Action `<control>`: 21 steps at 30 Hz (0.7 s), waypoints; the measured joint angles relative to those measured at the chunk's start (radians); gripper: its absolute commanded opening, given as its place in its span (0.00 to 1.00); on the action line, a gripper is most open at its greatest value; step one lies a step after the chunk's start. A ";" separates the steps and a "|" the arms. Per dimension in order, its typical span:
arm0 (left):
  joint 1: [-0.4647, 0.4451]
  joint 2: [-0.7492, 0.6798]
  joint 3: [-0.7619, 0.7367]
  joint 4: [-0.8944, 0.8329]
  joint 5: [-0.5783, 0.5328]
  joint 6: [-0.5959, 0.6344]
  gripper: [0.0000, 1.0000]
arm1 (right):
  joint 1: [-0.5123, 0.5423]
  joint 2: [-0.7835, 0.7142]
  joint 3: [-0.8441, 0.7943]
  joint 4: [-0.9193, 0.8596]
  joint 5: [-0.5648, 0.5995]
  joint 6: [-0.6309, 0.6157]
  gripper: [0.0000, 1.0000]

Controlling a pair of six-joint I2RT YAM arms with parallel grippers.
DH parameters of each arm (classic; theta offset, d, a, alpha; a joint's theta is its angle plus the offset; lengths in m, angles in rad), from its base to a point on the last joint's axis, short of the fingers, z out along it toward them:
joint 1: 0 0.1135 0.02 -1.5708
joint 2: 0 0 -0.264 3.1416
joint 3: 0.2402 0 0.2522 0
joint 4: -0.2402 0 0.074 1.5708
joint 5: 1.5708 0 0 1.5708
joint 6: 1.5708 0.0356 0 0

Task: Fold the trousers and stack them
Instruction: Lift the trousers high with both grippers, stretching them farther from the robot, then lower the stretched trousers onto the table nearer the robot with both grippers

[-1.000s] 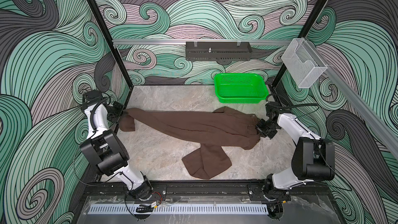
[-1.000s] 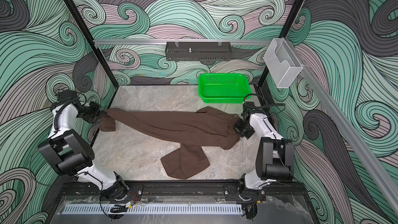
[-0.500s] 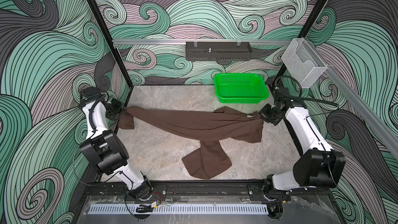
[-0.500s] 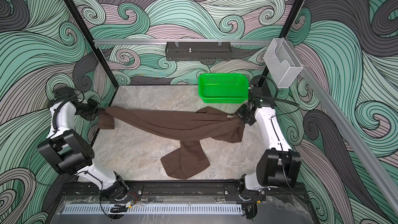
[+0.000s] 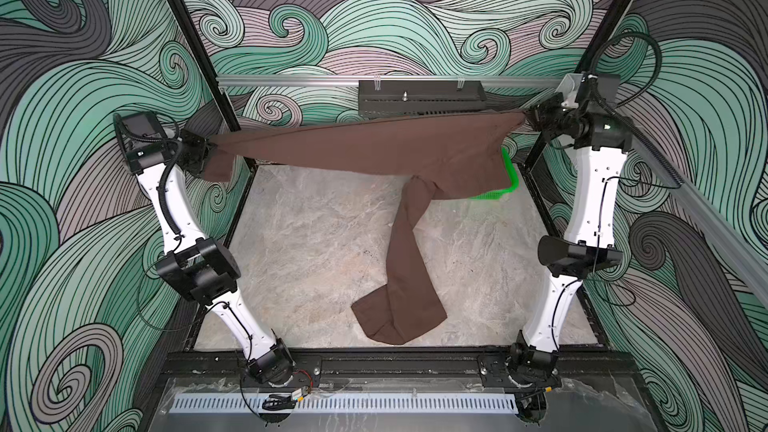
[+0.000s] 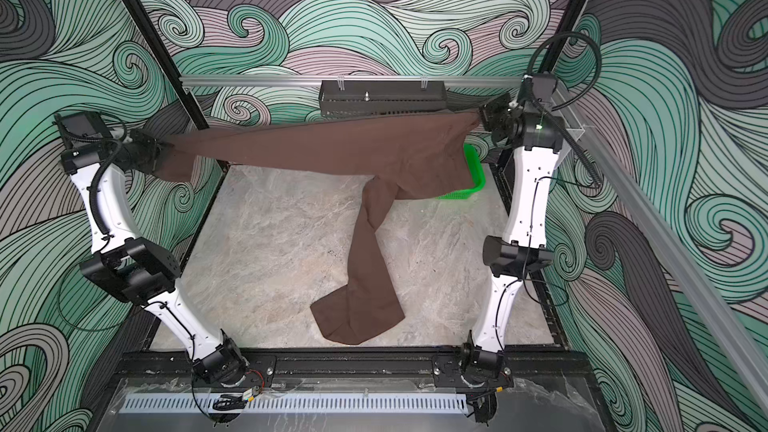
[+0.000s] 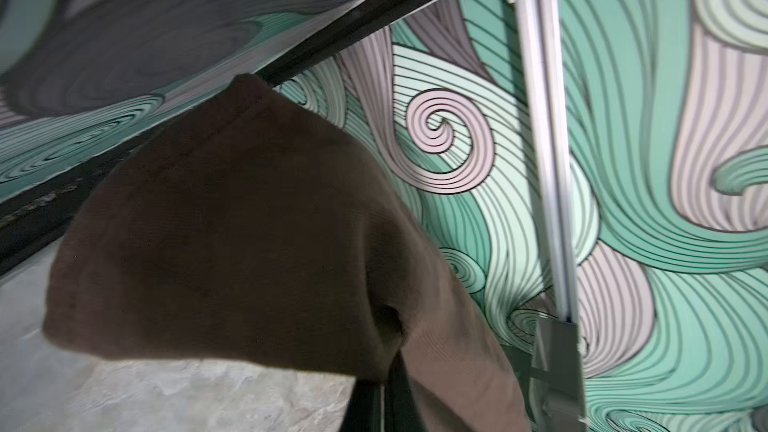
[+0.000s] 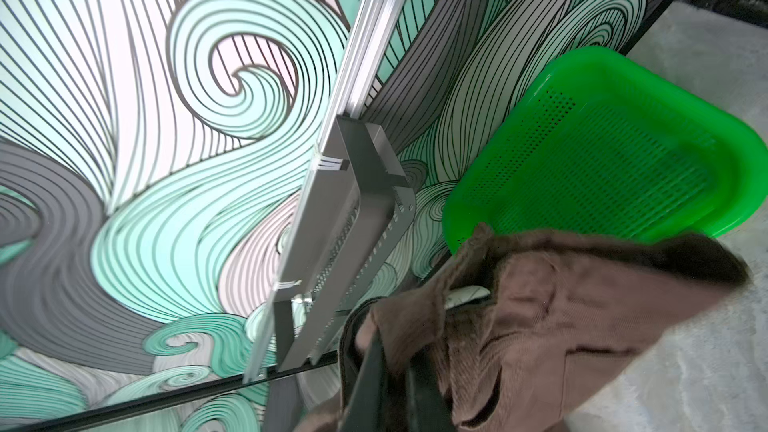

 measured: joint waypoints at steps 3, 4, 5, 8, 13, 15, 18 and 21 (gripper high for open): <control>-0.009 -0.018 -0.014 0.031 0.039 -0.024 0.00 | -0.044 -0.124 -0.226 0.096 -0.034 0.044 0.00; -0.011 -0.032 -0.039 0.039 0.050 -0.025 0.00 | -0.059 -0.171 -0.303 0.122 -0.040 0.047 0.00; -0.011 -0.057 -0.084 0.043 0.058 -0.023 0.00 | -0.074 -0.215 -0.373 0.141 -0.045 0.050 0.00; -0.011 -0.149 -0.264 0.045 0.073 -0.003 0.00 | -0.123 -0.360 -0.587 0.185 -0.044 0.037 0.00; -0.006 -0.288 -0.594 0.019 0.077 0.056 0.00 | -0.224 -0.594 -0.955 0.201 -0.032 -0.024 0.00; 0.003 -0.324 -0.695 -0.017 0.078 0.087 0.00 | -0.270 -0.666 -1.089 0.189 -0.026 -0.053 0.00; 0.030 -0.363 -0.787 -0.092 0.088 0.138 0.00 | -0.328 -0.760 -1.281 0.160 0.010 -0.089 0.00; 0.070 -0.396 -0.809 -0.165 0.091 0.177 0.00 | -0.345 -0.825 -1.403 0.134 0.045 -0.101 0.00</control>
